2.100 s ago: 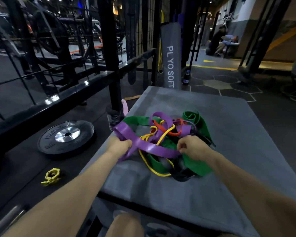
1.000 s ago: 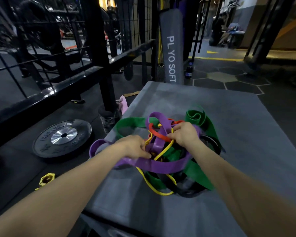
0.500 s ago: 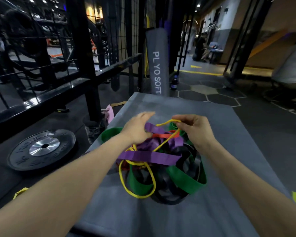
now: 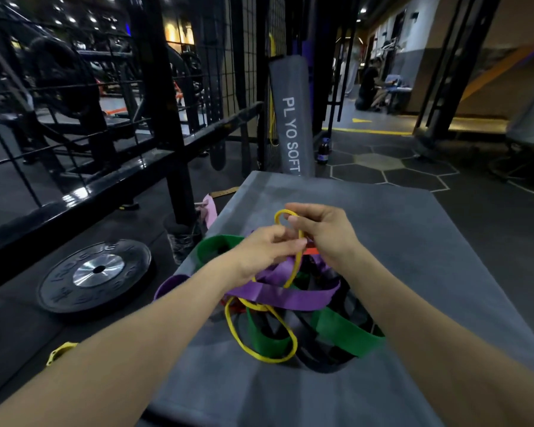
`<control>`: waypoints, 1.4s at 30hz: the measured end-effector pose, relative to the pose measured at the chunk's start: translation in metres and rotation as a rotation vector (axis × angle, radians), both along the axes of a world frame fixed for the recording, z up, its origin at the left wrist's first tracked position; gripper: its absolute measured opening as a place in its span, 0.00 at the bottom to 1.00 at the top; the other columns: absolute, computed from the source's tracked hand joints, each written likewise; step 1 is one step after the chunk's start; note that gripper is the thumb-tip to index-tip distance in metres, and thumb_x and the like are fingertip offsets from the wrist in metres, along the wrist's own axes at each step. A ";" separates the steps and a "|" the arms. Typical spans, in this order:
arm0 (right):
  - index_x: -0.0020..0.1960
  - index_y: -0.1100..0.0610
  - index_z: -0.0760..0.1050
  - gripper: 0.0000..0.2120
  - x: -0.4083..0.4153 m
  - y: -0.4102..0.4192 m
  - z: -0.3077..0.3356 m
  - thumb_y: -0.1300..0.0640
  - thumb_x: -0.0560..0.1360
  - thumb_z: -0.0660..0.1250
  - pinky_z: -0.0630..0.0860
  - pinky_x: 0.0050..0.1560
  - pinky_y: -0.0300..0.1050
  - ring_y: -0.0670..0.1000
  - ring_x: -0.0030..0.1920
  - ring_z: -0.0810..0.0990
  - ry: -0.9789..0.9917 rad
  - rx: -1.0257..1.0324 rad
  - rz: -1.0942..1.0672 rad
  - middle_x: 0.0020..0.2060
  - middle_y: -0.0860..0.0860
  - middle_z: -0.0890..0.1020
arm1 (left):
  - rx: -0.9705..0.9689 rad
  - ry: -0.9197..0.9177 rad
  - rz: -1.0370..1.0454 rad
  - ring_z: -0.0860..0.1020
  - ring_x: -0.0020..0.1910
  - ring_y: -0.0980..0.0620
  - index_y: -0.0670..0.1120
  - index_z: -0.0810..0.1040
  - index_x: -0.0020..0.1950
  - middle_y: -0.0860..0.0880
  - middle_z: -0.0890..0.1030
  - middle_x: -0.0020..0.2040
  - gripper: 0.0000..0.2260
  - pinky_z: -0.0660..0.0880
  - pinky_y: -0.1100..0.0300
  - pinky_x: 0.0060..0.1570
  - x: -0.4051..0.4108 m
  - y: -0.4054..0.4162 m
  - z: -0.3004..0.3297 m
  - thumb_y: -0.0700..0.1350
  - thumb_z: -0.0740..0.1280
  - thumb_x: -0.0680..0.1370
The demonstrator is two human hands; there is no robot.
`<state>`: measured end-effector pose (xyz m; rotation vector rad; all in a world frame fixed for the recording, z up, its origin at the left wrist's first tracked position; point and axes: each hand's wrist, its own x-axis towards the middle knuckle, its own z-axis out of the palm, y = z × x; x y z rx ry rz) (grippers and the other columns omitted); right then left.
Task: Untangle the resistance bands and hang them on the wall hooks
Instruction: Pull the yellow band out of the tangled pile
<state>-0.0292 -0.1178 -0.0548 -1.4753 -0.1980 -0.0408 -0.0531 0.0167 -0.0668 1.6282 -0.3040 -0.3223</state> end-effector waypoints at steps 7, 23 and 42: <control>0.50 0.67 0.79 0.12 0.022 0.011 -0.025 0.57 0.76 0.65 0.72 0.49 0.44 0.55 0.47 0.80 -0.071 -0.777 -0.147 0.46 0.62 0.83 | -0.152 0.054 0.505 0.62 0.19 0.60 0.48 0.70 0.38 0.52 0.63 0.29 0.10 0.62 0.67 0.20 0.014 0.061 0.011 0.43 0.60 0.80; 0.45 0.59 0.79 0.09 0.016 0.011 -0.034 0.56 0.66 0.70 0.72 0.44 0.43 0.58 0.50 0.81 0.003 -1.435 0.057 0.46 0.59 0.82 | -0.453 0.223 0.642 0.63 0.20 0.59 0.54 0.74 0.52 0.53 0.67 0.32 0.11 0.65 0.66 0.26 0.023 0.082 -0.013 0.39 0.58 0.79; 0.67 0.62 0.64 0.34 0.002 0.007 -0.016 0.51 0.67 0.72 0.61 0.68 0.49 0.64 0.66 0.62 0.101 -1.260 -0.251 0.65 0.62 0.63 | -0.215 0.132 0.938 0.63 0.13 0.60 0.45 0.74 0.37 0.52 0.68 0.20 0.09 0.64 0.68 0.19 0.013 0.116 -0.039 0.41 0.64 0.77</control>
